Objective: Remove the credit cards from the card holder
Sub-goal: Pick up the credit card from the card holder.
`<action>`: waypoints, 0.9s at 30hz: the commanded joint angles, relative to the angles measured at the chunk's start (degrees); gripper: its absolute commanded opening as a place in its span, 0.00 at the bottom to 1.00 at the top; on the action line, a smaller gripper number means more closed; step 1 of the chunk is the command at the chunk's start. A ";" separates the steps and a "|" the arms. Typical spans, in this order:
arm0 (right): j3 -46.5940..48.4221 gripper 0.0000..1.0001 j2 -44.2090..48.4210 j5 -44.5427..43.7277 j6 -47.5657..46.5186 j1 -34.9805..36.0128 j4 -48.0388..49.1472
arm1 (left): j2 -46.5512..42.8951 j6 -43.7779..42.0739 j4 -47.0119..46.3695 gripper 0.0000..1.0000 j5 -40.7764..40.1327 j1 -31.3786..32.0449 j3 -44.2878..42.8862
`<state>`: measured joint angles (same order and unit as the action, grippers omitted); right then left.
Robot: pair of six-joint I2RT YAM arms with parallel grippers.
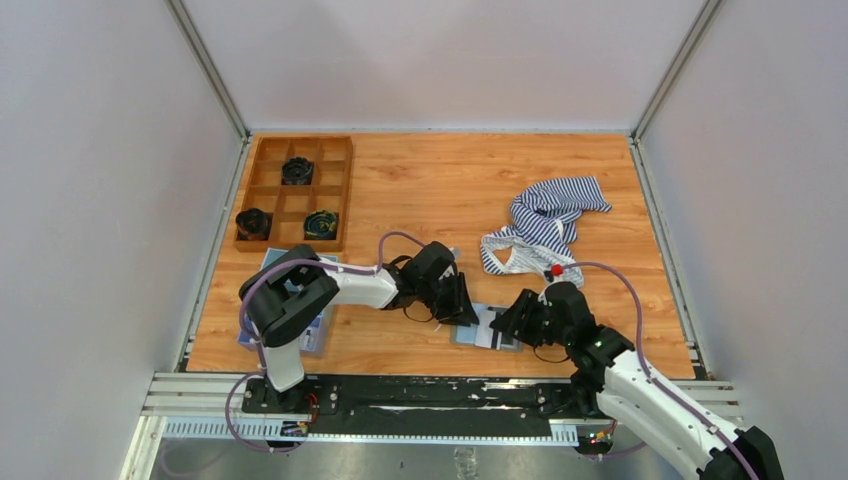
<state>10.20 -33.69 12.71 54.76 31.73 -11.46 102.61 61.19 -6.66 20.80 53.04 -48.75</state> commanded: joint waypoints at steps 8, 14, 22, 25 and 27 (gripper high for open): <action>-2.81 0.46 -5.20 2.28 0.41 -0.68 2.21 | 3.73 0.51 -0.07 0.34 -0.23 0.58 1.16; -2.38 0.41 -8.81 4.35 0.00 -0.63 5.32 | 3.61 0.52 -0.11 0.34 -0.38 0.67 1.53; -1.27 0.36 -10.82 5.83 0.28 -0.66 6.93 | 3.09 0.35 -0.03 0.32 -0.34 0.75 1.56; -0.79 0.34 -10.49 5.93 0.22 -0.67 6.78 | 2.86 0.16 -0.11 0.31 -0.32 0.75 1.71; -0.78 0.33 -9.99 5.85 0.32 -0.63 6.64 | 2.77 0.09 -0.10 0.31 -0.32 0.75 1.86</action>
<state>9.65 -43.81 18.59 55.72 31.73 -1.63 104.12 62.37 -8.95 21.87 53.08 -48.64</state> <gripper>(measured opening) 0.341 0.316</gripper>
